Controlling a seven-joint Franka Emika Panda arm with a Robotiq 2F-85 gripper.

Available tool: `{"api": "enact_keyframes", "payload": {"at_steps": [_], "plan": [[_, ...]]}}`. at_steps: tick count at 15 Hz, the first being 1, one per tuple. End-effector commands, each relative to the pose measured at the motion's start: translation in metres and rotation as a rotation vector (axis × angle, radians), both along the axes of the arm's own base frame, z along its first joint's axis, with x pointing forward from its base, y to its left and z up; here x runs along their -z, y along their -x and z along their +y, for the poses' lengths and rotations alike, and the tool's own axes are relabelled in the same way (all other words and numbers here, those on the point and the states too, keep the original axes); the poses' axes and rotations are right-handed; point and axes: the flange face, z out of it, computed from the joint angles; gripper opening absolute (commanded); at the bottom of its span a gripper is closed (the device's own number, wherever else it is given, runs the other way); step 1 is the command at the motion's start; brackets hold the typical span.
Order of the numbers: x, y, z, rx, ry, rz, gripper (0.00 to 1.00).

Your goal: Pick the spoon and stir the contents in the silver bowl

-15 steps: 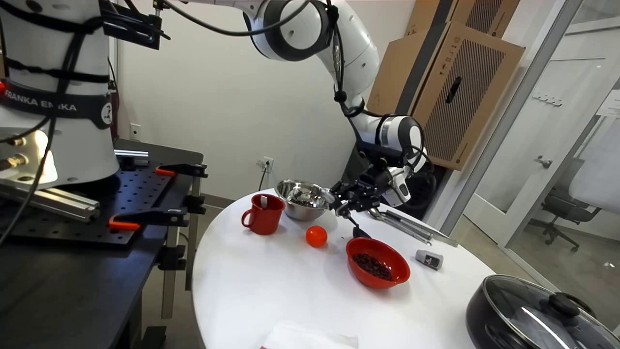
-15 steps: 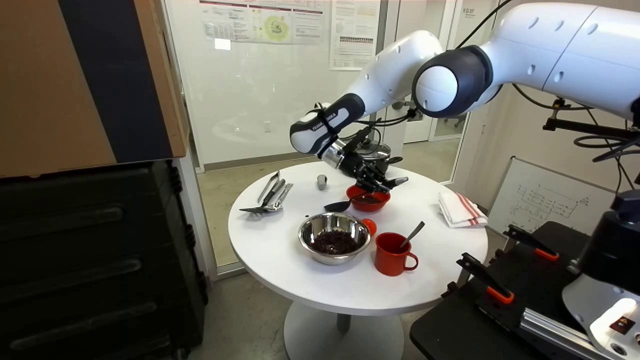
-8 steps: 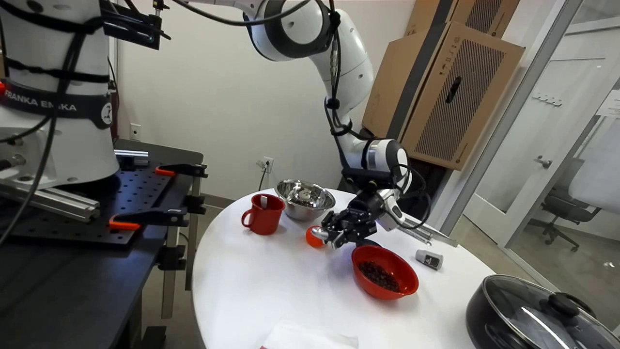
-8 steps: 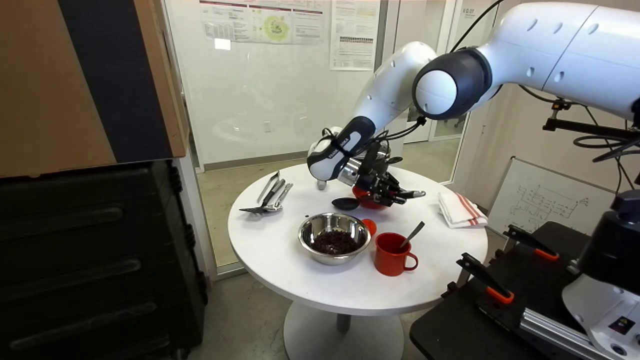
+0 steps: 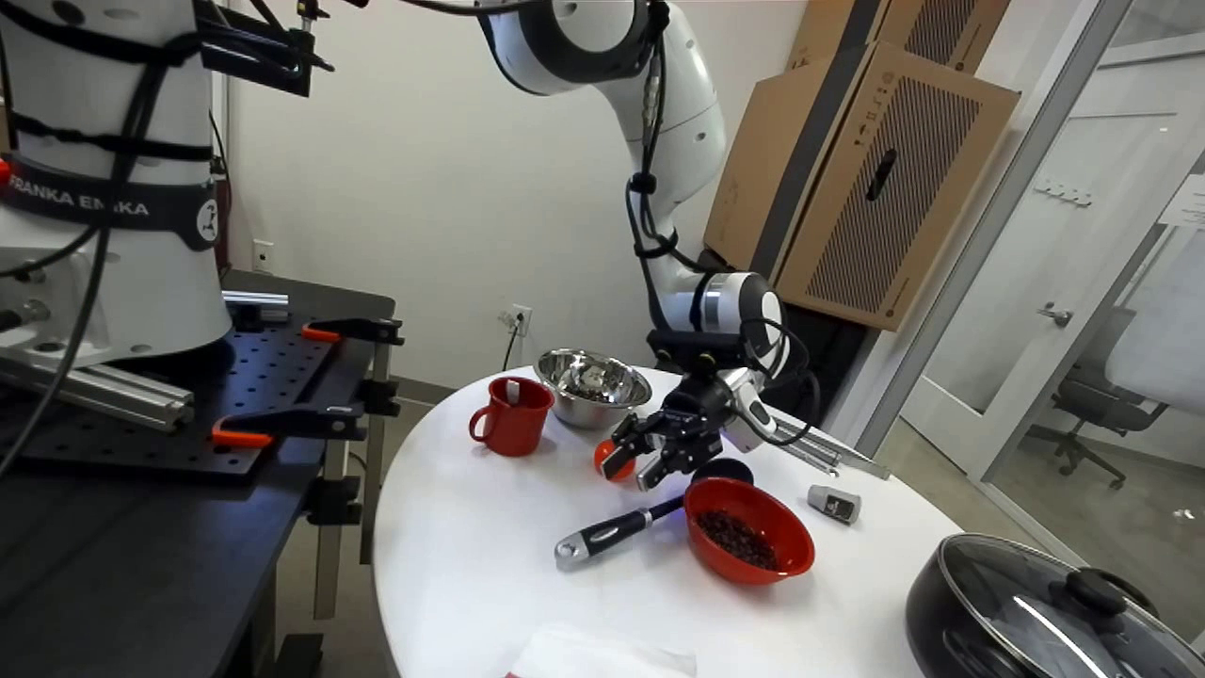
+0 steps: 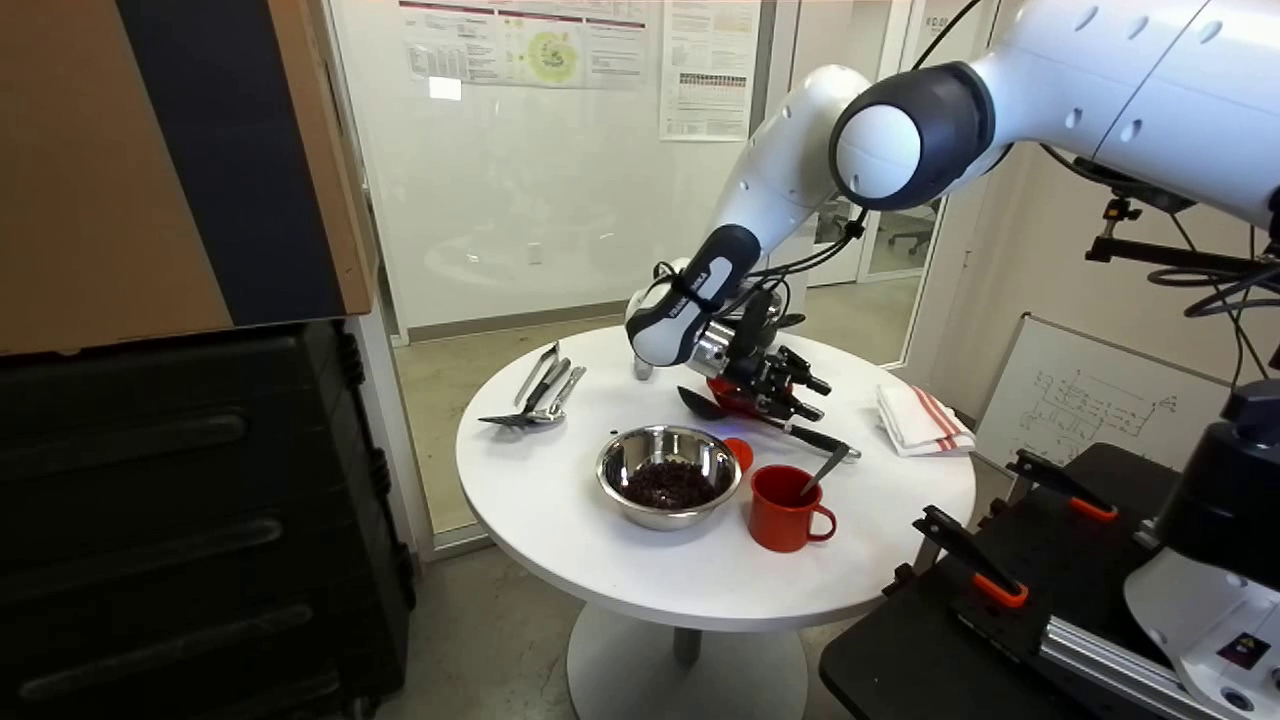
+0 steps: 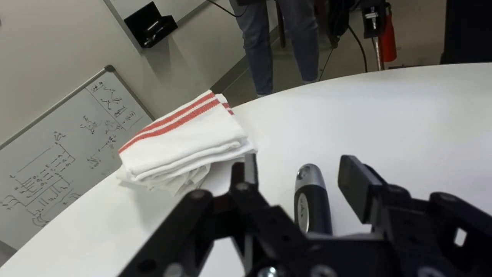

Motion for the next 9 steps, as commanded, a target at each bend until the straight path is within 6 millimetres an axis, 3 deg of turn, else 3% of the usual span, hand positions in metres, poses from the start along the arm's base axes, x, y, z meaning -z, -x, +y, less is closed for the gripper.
{"api": "enact_keyframes", "payload": {"at_steps": [1, 3, 7, 8, 9], "plan": [[-0.028, 0.003, 0.001, 0.009, -0.011, -0.061, 0.88], [-0.041, 0.002, 0.002, 0.02, -0.024, -0.066, 0.99], [-0.078, 0.004, 0.015, 0.031, -0.108, 0.008, 1.0], [-0.056, -0.004, 0.009, 0.021, -0.054, -0.023, 1.0], [-0.062, -0.006, 0.012, 0.02, -0.059, -0.027, 1.0]]}}
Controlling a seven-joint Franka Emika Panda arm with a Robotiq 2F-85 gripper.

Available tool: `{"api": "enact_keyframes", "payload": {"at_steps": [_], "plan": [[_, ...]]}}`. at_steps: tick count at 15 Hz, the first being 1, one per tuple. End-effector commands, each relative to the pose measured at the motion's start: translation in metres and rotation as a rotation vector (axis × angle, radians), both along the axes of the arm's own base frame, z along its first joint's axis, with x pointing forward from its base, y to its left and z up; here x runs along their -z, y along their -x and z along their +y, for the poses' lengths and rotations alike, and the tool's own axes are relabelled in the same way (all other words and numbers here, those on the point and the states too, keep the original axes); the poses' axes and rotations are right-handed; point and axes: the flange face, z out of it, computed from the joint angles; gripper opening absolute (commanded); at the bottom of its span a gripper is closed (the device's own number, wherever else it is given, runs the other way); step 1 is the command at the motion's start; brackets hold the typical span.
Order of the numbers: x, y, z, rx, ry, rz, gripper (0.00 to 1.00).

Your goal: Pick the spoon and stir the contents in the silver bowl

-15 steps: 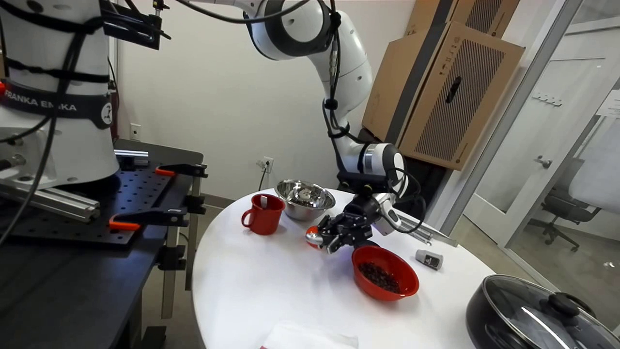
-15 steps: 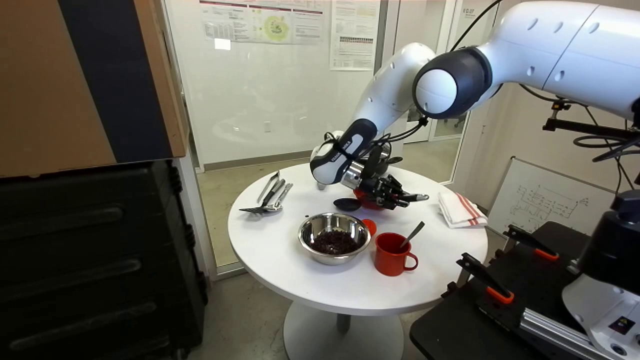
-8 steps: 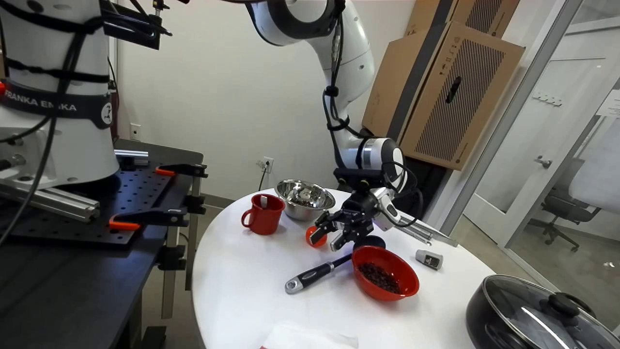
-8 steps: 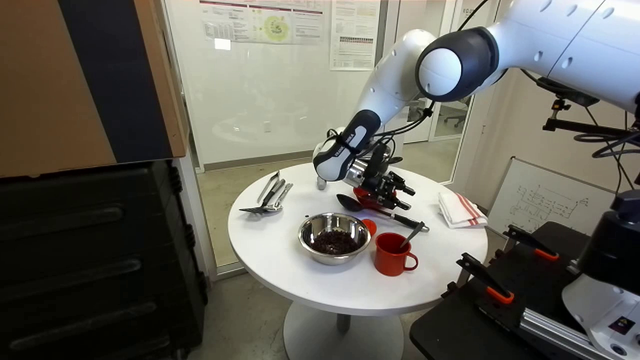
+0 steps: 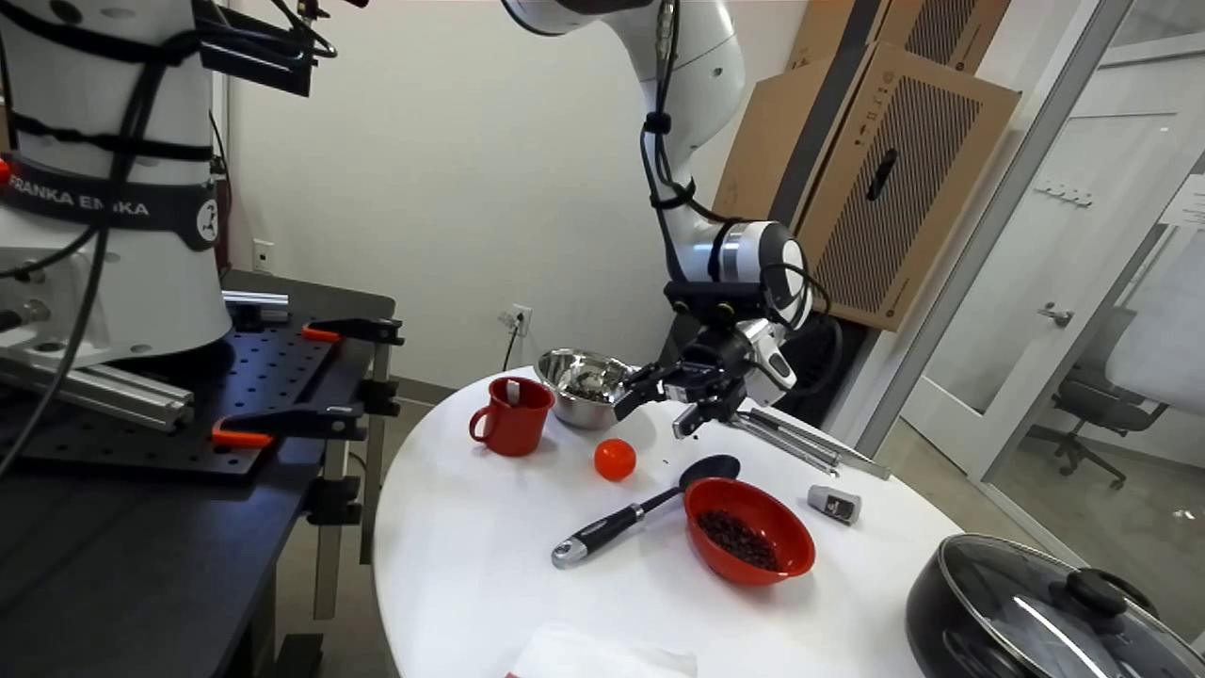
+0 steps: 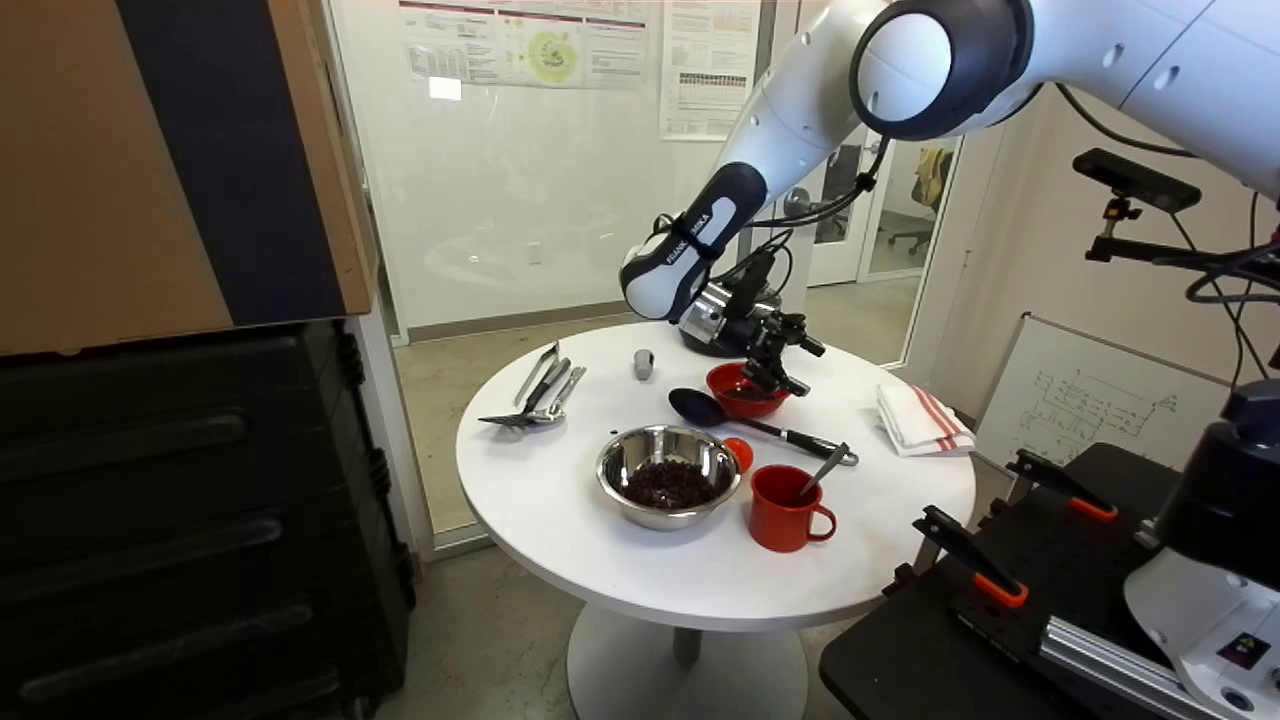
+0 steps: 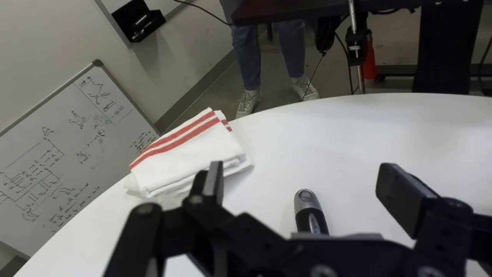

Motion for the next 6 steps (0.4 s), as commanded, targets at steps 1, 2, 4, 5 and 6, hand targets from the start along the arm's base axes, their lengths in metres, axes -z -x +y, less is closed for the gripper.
{"api": "enact_keyframes", "payload": {"at_steps": [1, 2, 4, 5, 6], "plan": [[-0.0003, -0.0015, 0.001, 0.0, 0.0, -0.002, 1.0], [0.0016, -0.0008, 0.0006, 0.0, 0.001, 0.001, 1.0], [0.0069, 0.0014, -0.0009, 0.002, 0.003, 0.008, 1.0], [0.0082, 0.0019, -0.001, 0.002, 0.004, 0.01, 1.0], [0.0085, 0.002, -0.0011, 0.002, 0.004, 0.011, 1.0]]}}
